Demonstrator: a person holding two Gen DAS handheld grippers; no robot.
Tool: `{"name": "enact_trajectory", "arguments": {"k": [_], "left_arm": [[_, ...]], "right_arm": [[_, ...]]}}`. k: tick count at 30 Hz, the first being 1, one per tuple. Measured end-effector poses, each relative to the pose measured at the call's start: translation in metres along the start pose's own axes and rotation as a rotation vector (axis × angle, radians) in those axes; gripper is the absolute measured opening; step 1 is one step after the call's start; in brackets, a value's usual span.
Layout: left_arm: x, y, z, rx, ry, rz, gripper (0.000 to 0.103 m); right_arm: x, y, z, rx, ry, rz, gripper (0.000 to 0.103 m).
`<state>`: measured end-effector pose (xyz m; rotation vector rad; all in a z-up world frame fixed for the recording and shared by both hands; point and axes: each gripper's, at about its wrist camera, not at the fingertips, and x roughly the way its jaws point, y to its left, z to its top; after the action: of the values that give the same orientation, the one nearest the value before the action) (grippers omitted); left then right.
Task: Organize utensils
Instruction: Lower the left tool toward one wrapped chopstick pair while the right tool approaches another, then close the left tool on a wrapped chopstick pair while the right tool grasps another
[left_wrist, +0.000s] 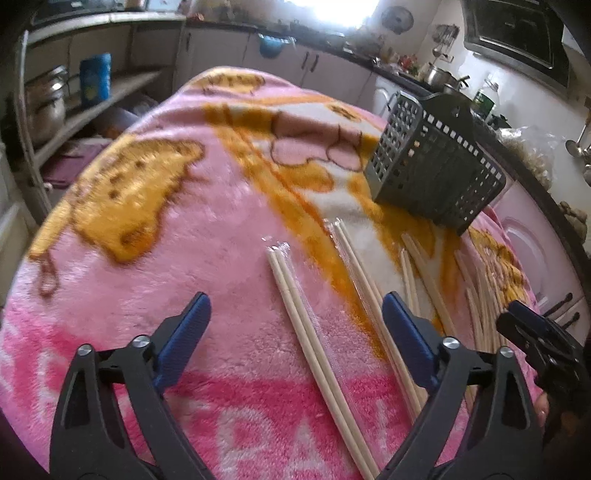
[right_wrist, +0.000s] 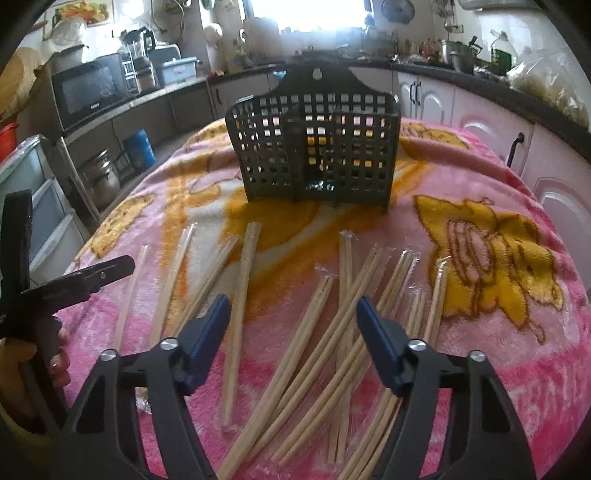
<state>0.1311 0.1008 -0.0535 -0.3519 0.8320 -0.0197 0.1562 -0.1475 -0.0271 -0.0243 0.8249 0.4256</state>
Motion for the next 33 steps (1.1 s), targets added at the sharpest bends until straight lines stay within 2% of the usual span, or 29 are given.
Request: {"name": "enact_trajectory", "arguments": {"k": [8,13,20,24,30,33], "left_arm": [[0.015,0.003,0.009,-0.028,0.051,-0.02,0.063],[0.022,0.008,0.02,-0.052,0.08,-0.016,0.048],[0.031,0.013,0.03,-0.05,0.093,0.002,0.012],[0.031,0.016,0.033,-0.051,0.083,-0.012,0.005],[0.026,0.009,0.04,-0.021,0.065,-0.043,0.004],[0.019,0.001,0.045,0.0,0.046,-0.062,0.003]], "right_arm": [[0.027,-0.006,0.014,0.029,0.127,0.024,0.049],[0.037,-0.012,0.019,0.057,0.182,0.033,0.048],[0.05,-0.017,0.025,0.084,0.257,0.068,0.045],[0.055,-0.02,0.032,0.101,0.285,0.077,0.041],[0.067,-0.028,0.041,0.141,0.338,0.084,0.034],[0.069,-0.031,0.045,0.134,0.348,0.077,0.023]]}}
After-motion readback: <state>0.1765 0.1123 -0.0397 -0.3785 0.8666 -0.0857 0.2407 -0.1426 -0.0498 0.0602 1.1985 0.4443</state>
